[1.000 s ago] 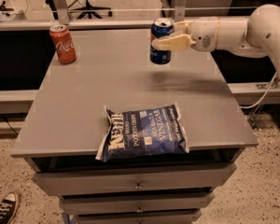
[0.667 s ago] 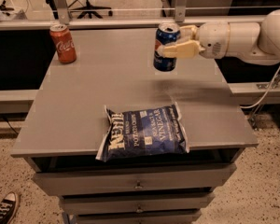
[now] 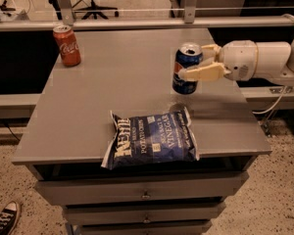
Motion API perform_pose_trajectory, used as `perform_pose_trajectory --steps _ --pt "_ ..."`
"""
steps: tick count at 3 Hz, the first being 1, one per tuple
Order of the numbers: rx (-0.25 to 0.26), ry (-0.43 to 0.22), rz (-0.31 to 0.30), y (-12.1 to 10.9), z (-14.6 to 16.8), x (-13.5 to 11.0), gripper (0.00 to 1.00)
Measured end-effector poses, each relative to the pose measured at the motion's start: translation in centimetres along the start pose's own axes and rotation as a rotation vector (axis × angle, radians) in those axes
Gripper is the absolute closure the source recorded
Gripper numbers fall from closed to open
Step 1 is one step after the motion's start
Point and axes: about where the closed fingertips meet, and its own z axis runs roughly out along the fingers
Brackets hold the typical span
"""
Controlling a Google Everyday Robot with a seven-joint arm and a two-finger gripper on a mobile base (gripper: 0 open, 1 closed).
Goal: Move pepsi can near blue chip bag
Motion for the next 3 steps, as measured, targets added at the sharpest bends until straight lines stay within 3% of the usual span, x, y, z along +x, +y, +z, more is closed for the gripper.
perform_pose_trajectory --steps 1,3 --pt "-0.011 0.011 0.015 1.3 -1.0 1.0 0.75" --pt "-0.087 0.039 0.068 4.0 -1.2 3.9 0.3"
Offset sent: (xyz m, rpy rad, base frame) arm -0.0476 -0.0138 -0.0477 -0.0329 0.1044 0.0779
